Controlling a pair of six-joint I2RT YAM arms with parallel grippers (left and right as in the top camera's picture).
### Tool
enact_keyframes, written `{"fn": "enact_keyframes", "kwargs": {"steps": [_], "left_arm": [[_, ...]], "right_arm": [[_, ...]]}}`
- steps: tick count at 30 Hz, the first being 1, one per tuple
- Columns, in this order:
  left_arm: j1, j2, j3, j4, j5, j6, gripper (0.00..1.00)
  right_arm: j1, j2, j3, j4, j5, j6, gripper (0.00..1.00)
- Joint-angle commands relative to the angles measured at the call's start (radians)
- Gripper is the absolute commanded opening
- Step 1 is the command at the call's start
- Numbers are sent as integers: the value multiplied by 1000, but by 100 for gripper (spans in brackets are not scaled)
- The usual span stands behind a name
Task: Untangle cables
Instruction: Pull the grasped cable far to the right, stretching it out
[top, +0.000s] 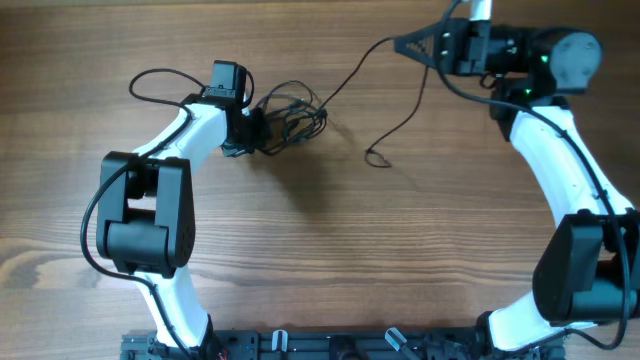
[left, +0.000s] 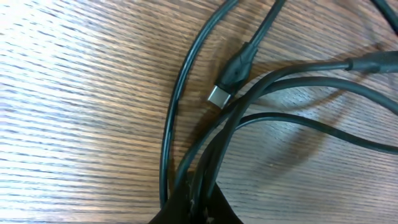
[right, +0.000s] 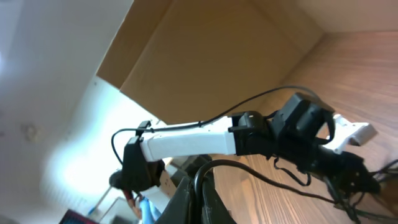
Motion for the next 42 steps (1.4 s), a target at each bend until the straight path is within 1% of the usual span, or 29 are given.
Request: {"fn": "enact_keyframes", "kwargs": {"steps": [1, 3, 5, 8, 13, 18, 22, 30, 31, 34, 38, 41, 42], "left_arm": [[23, 23, -19, -11, -100, -3, 7], [23, 23, -19, -11, -100, -2, 7], [23, 23, -19, -11, -100, -2, 7], [23, 23, -19, -11, -100, -2, 7], [23, 23, -19, -11, -104, -2, 7], [25, 23, -19, -21, -208, -3, 7], [40, 23, -19, -24, -208, -11, 7], [63, 23, -19, -35, -197, -18, 8], [63, 23, -19, -35, -197, -18, 8], [63, 23, -19, -35, -197, -18, 8], [63, 23, -19, -35, -197, -18, 8], [63, 23, -19, -35, -197, -18, 9], [63, 23, -19, -35, -197, -18, 8]], "right_arm": [[-44, -21, 19, 128, 97, 186, 5], [-63, -21, 19, 212, 140, 246, 4], [-103, -21, 19, 341, 190, 346, 4], [-145, -21, 19, 416, 172, 393, 4], [-178, -21, 19, 411, 41, 392, 5], [-212, -21, 19, 412, -30, 391, 5], [-216, -21, 17, 411, -99, 391, 5], [-216, -9, -13, 379, -112, 380, 4], [-216, 1, -26, 352, -107, 350, 5], [-216, 42, -51, 187, -91, 200, 5], [-216, 108, -54, -109, -65, -65, 5], [-216, 145, -54, -415, -46, -348, 5], [-216, 150, -54, -499, -35, -420, 5]]}}
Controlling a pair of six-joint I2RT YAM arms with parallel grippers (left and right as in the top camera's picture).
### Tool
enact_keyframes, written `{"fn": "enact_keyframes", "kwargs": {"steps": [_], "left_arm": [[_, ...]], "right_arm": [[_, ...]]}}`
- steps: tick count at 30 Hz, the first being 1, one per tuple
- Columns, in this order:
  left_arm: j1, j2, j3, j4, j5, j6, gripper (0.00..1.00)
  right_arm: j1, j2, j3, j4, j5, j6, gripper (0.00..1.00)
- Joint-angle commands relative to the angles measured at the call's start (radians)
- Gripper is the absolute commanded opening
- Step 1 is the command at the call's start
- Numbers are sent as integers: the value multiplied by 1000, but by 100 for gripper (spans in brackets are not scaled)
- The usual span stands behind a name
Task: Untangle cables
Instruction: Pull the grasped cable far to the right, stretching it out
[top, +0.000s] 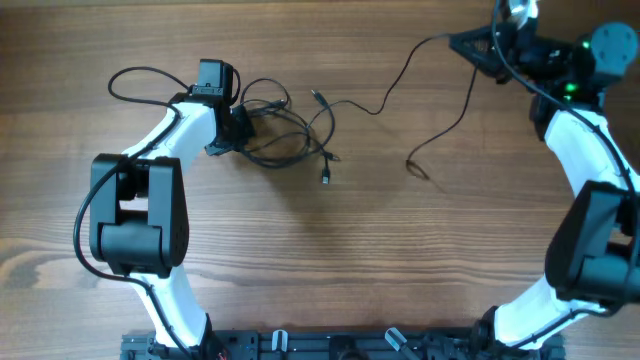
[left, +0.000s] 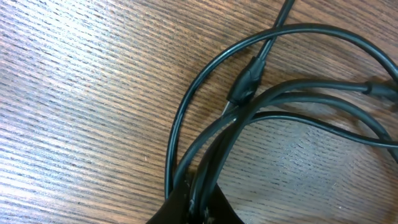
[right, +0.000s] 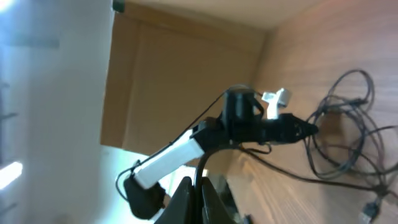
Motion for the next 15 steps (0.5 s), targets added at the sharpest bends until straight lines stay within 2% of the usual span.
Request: {"fn": "enact_keyframes", "kwargs": {"steps": [1, 4, 7, 12, 15], "left_arm": [[14, 30, -23, -18, -51, -13, 9], [14, 30, -23, -18, -50, -13, 9], [14, 30, -23, -18, -50, -13, 9], [14, 30, -23, -14, -47, -23, 9], [14, 30, -23, -10, -47, -23, 10]], "right_arm": [[-2, 45, -6, -254, 36, -444, 4], [-2, 46, -6, -624, 194, -749, 5], [-2, 46, -6, -906, 401, -953, 5], [-2, 46, -6, -1278, 813, -1153, 5], [-2, 46, -6, -1424, 972, -1192, 4]]}}
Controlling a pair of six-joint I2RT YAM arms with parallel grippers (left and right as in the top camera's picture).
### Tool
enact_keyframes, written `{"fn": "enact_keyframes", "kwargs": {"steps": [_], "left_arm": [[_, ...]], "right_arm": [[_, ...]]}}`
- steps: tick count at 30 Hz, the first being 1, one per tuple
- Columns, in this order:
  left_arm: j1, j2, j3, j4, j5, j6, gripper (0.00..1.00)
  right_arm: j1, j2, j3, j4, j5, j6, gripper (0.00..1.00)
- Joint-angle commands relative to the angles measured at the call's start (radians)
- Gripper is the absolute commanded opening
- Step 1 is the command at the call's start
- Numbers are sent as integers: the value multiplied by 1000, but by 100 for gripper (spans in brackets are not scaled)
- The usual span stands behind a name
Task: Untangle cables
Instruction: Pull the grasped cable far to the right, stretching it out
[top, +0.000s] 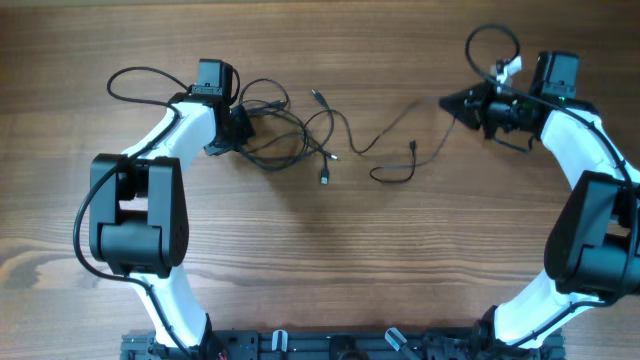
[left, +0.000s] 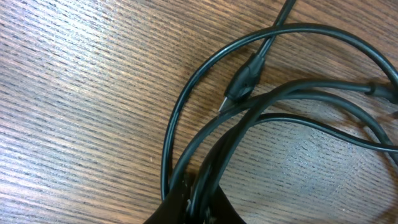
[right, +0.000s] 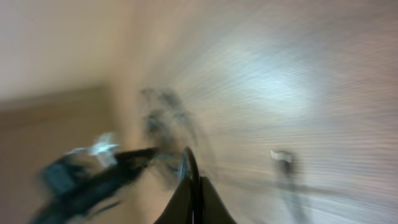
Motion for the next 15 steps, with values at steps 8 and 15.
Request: {"fn": "enact_keyframes", "kwargs": {"steps": [8, 15], "left_arm": [[13, 30, -24, -8, -39, -20, 10], [13, 30, -24, -8, -39, -20, 10]], "right_arm": [[-2, 13, -2, -405, 591, -140, 6], [-2, 13, -2, -392, 517, -140, 88]]}}
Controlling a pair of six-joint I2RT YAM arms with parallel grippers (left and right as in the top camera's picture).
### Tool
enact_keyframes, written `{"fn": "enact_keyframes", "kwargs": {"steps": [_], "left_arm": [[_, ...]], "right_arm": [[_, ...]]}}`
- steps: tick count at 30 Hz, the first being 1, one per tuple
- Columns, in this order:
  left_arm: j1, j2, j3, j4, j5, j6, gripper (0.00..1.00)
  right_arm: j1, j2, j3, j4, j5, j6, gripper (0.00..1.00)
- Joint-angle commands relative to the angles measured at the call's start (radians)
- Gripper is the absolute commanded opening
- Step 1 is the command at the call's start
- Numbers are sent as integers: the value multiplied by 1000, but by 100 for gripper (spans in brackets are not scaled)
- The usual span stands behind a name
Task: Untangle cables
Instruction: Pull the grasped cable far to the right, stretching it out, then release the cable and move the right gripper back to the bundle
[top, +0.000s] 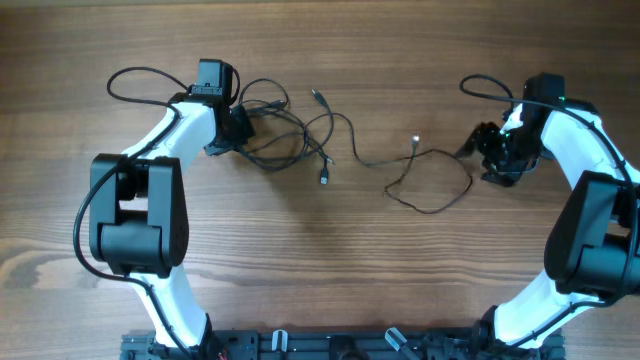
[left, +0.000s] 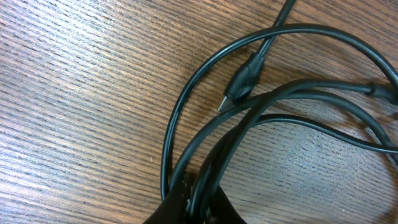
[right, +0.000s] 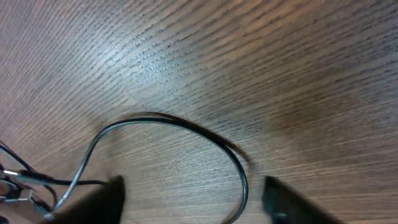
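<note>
A tangle of black cables (top: 285, 132) lies at the table's far left. My left gripper (top: 236, 130) is shut on several of its strands (left: 198, 186) where they bunch together; a USB-C plug (left: 239, 87) rests just beyond. One thin cable (right: 242, 177) runs right from the tangle and ends in a slack loop on the wood, its light plug end (top: 415, 141) pointing away. My right gripper (right: 193, 202) stands open low over that loop, fingers (right: 102, 199) spread to either side, holding nothing. In the overhead view the right gripper (top: 492, 160) is at the far right.
Wooden table (top: 320, 270) all round. A dark wire loop (top: 130, 82) arcs off the left wrist and another wire loop (top: 485, 85) off the right wrist. Both arm bases stand at the near edge.
My right gripper, shut on the thin cable at the far right before, is now open and lower on the table. The cable lies slack in a loop. The left gripper has not moved.
First my right gripper held the thin cable up at the far right, with the tangle tight beside the left gripper. Then it was further right and the tangle had spread, plug ends showing. Then it was lower with the cable slack, and now the cable is let go.
</note>
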Motion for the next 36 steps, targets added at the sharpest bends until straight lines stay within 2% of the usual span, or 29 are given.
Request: {"fn": "enact_keyframes", "kwargs": {"steps": [1, 4, 6, 8, 11, 14, 16, 18, 20, 24, 27, 30, 32, 36], "left_arm": [[13, 30, -24, -8, -38, -18, 11], [13, 30, -24, -8, -38, -18, 11], [13, 30, -24, -8, -36, -18, 11], [13, 30, -24, -2, -4, -17, 11], [13, 30, -24, 6, 31, -17, 12], [13, 30, -24, 6, 30, -17, 12], [13, 30, -24, 6, 30, -17, 12], [13, 30, -24, 6, 30, -17, 12], [13, 30, -24, 6, 30, -17, 15], [13, 30, -24, 6, 30, -17, 18], [13, 30, -24, 5, 30, -17, 17], [13, 30, -24, 1, 31, -17, 16], [10, 30, -24, 2, 51, -17, 17], [10, 30, -24, 10, 130, -17, 18]], "right_arm": [[-2, 13, -1, 3, -3, 11, 88], [7, 13, 2, -47, 237, 165, 88], [17, 13, 16, -83, 343, 198, 88], [32, 13, 66, -148, 338, 175, 88], [76, 13, 144, -217, 267, 129, 82], [160, 13, 187, -206, 170, 111, 67], [235, 13, 187, -142, 124, 110, 64], [329, 13, 185, -51, 116, 111, 68], [420, 13, 185, 35, 116, 115, 68], [566, 13, 184, 203, 121, 216, 64], [635, 15, 183, 321, 168, 391, 58], [680, 47, 183, 457, 190, 525, 56], [695, 80, 183, 516, 188, 578, 56], [720, 154, 183, 621, 157, 593, 56]]}}
